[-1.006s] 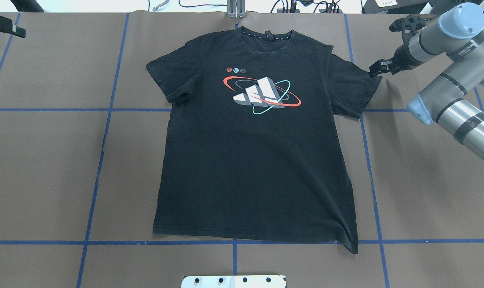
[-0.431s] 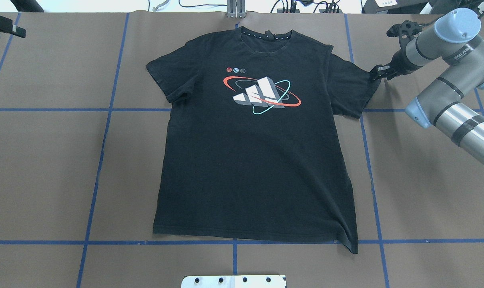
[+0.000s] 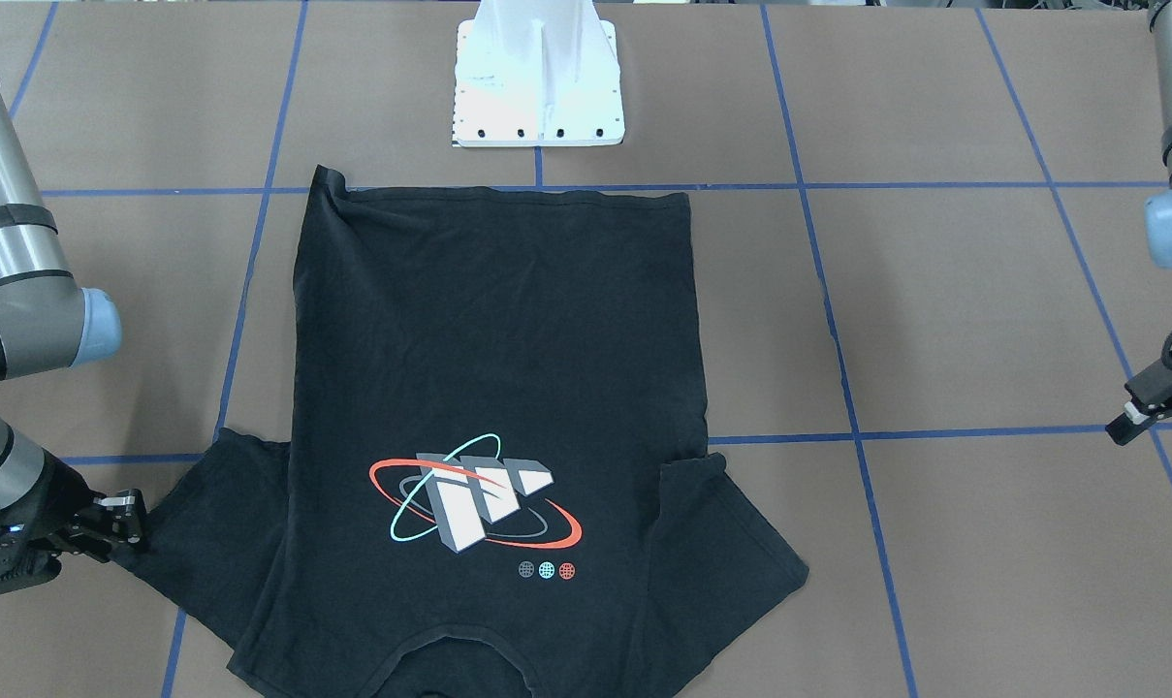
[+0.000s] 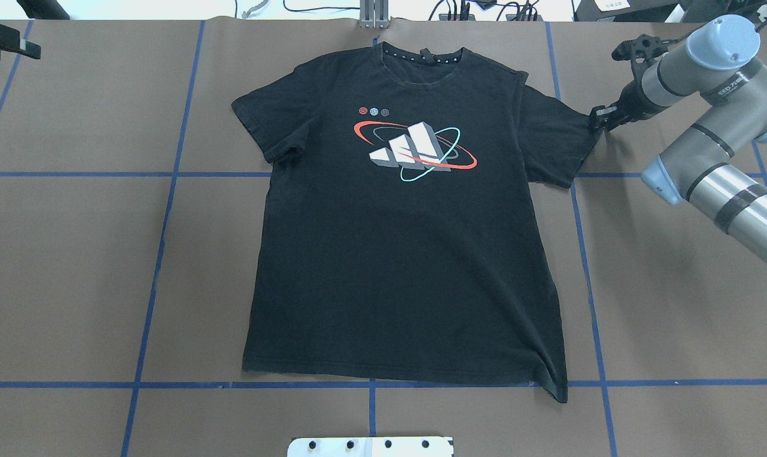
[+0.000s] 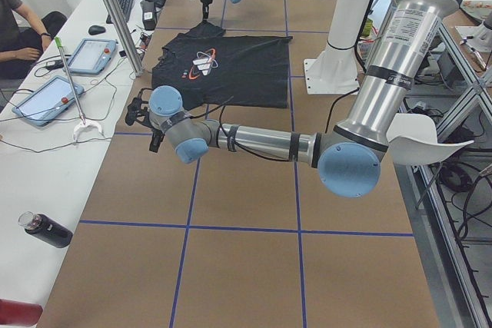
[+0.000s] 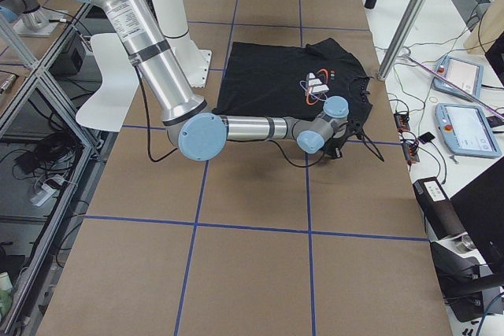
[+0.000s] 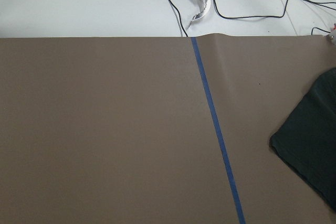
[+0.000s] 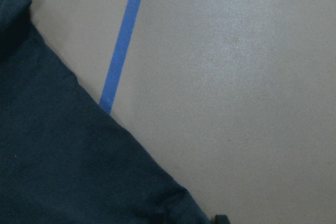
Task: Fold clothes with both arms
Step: 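Grasp the sleeve with the right gripper and fold it onto the shirt body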
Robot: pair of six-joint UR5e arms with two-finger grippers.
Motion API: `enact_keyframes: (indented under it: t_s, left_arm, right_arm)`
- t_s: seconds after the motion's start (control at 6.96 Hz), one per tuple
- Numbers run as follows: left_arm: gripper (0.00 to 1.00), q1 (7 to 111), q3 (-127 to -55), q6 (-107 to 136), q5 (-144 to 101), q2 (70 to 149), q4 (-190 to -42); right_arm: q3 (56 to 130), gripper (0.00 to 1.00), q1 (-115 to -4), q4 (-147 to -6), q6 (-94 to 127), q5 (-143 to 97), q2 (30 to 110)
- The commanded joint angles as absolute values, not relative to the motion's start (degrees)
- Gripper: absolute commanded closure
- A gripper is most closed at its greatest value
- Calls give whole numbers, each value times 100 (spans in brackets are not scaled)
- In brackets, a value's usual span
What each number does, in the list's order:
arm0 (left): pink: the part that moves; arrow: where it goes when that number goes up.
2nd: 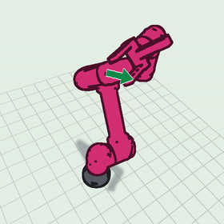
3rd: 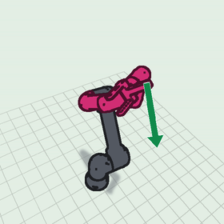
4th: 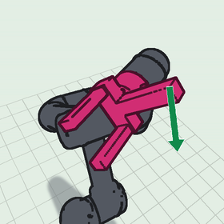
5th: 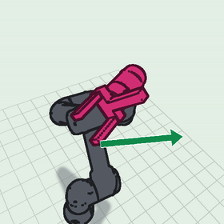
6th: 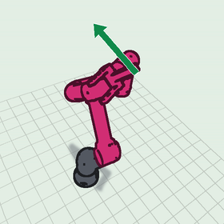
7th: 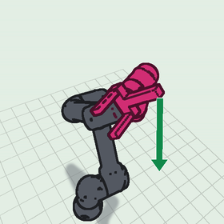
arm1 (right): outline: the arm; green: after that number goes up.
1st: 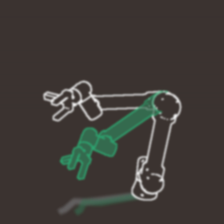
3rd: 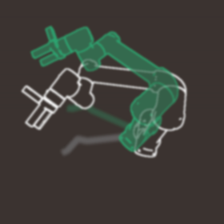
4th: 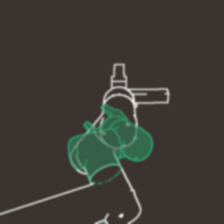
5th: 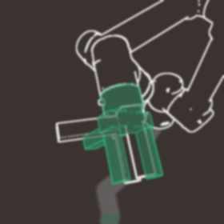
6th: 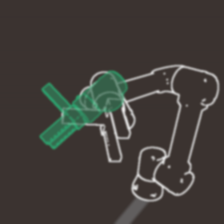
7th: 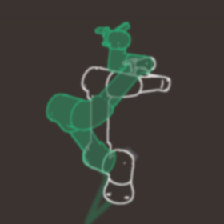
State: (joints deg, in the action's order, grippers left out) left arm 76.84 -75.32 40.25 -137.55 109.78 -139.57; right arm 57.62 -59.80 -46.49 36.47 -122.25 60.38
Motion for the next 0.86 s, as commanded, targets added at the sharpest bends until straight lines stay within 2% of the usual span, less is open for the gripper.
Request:
enact_keyframes:
  t_s: [0.0,0.43,0.72]
  left_arm:
    - [0,7682,-7541,4025,-13755,10978,-13957]
    - [0,7682,-7550,4034,-13755,10978,-13957]
    - [0,7690,-7541,4034,-13755,10978,-13957]
  right_arm:
    - [5748,56,-5977,-4649,3647,-12234,6038]
    - [5722,53,-5985,-4667,3647,-12234,6047]
    - [5713,57,-5985,-4676,3647,-12234,6038]
